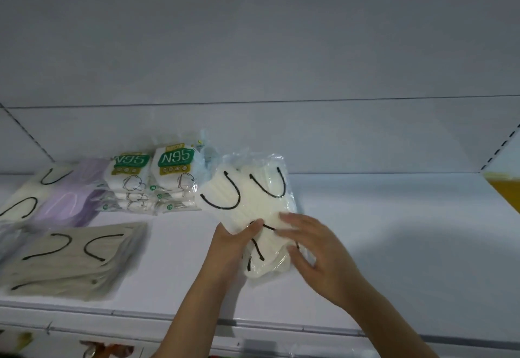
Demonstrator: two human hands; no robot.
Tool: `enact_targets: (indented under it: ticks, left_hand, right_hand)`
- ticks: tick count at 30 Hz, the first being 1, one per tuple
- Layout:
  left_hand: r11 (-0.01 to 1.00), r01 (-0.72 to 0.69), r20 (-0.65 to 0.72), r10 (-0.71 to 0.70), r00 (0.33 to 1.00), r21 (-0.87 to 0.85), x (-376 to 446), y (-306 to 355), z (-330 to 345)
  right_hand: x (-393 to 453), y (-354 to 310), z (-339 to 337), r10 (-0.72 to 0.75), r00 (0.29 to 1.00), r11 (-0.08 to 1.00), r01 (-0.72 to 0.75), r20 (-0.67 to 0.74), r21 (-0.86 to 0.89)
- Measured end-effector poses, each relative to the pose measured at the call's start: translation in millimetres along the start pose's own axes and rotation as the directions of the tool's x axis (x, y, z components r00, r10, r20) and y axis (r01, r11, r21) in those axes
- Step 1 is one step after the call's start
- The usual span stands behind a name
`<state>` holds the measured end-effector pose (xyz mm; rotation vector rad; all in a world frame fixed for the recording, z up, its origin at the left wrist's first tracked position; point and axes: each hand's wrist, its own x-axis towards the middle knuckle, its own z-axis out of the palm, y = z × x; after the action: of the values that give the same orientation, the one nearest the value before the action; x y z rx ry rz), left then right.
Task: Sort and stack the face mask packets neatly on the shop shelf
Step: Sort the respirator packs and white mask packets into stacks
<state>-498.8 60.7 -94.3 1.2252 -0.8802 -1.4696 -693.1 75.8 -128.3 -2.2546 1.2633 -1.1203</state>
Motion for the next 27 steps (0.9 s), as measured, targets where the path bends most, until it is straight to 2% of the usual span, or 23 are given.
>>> enact_targets:
  ticks: [2, 3, 5, 6, 7, 10, 12, 14, 15, 17, 18, 19, 23, 24, 27]
  left_hand:
    - [0.990, -0.109, 0.053, 0.104, 0.993, 0.087, -0.3, 3.0, 2.4]
    - [0.980, -0.145, 0.101, 0.132, 0.986, 0.137, -1.1, 4.0, 4.8]
    - [0.944, -0.194, 0.187, 0.147, 0.971, 0.266, -1.6, -0.3, 10.9]
    - [0.910, -0.220, 0.227, 0.145, 0.963, 0.351, -2.7, -3.6, 14.4]
    - [0.876, -0.234, 0.263, 0.129, 0.956, 0.421, -3.6, -8.2, 17.3]
    - [0.842, -0.214, 0.313, 0.056, 0.948, 0.496, -4.9, -18.4, 18.8]
    - [0.855, -0.180, 0.280, 0.043, 0.959, 0.486, -7.8, -18.3, 14.3]
    - [0.874, -0.159, 0.218, 0.062, 0.974, 0.460, -14.1, -14.3, 9.3]
    - [0.890, -0.158, 0.180, 0.088, 0.980, 0.428, -18.5, -11.4, 5.6]
    - [0.921, -0.149, 0.084, 0.127, 0.988, 0.359, -28.1, -1.3, -2.7]
    - [0.927, -0.148, 0.044, 0.141, 0.989, 0.345, -31.9, 3.9, -8.8]
    - [0.928, -0.148, 0.018, 0.151, 0.988, 0.341, -36.2, 8.9, -15.8]
    - [0.941, -0.106, -0.071, 0.136, 0.988, 0.320, -58.6, 25.1, -53.6]
    - [0.952, -0.098, -0.113, 0.136, 0.984, 0.289, -66.4, 28.3, -64.8]
    - [0.966, -0.122, -0.277, 0.184, 0.943, 0.228, -92.5, 42.1, -101.4]
  right_hand:
    - [5.0, -9.9, -16.4, 0.139, 0.980, 0.988, -0.129, -0.141, 0.081]
    - [9.5, -12.8, -23.6, 0.249, 0.957, 0.960, -0.223, -0.151, 0.172]
    - [19.2, -19.4, -34.3, 0.456, 0.890, 0.792, -0.408, 0.003, 0.454]
    - [22.5, -20.2, -35.7, 0.491, 0.867, 0.705, -0.452, 0.085, 0.546]
    - [23.9, -19.9, -35.8, 0.486, 0.865, 0.677, -0.462, 0.123, 0.572]
    - [30.9, -23.6, -37.0, 0.457, 0.880, 0.758, -0.461, 0.129, 0.460]
    - [39.6, -27.2, -37.3, 0.458, 0.886, 0.795, -0.445, 0.073, 0.412]
    - [52.0, -35.3, -36.3, 0.458, 0.888, 0.776, -0.421, 0.039, 0.470]
    - [60.1, -40.7, -33.6, 0.467, 0.883, 0.728, -0.413, 0.046, 0.547]
    - [78.3, -56.0, -24.8, 0.481, 0.866, 0.550, -0.420, 0.138, 0.722]
    - [88.0, -64.0, -18.0, 0.471, 0.862, 0.483, -0.432, 0.190, 0.762]
    - [97.7, -71.3, -9.2, 0.443, 0.865, 0.466, -0.445, 0.233, 0.765]
    - [127.1, -102.8, 30.6, 0.304, 0.896, 0.546, -0.443, 0.325, 0.711]
    - [133.6, -112.7, 39.9, 0.282, 0.898, 0.513, -0.438, 0.337, 0.738]
    - [150.6, -148.9, 66.9, 0.249, 0.884, 0.307, -0.459, 0.395, 0.834]
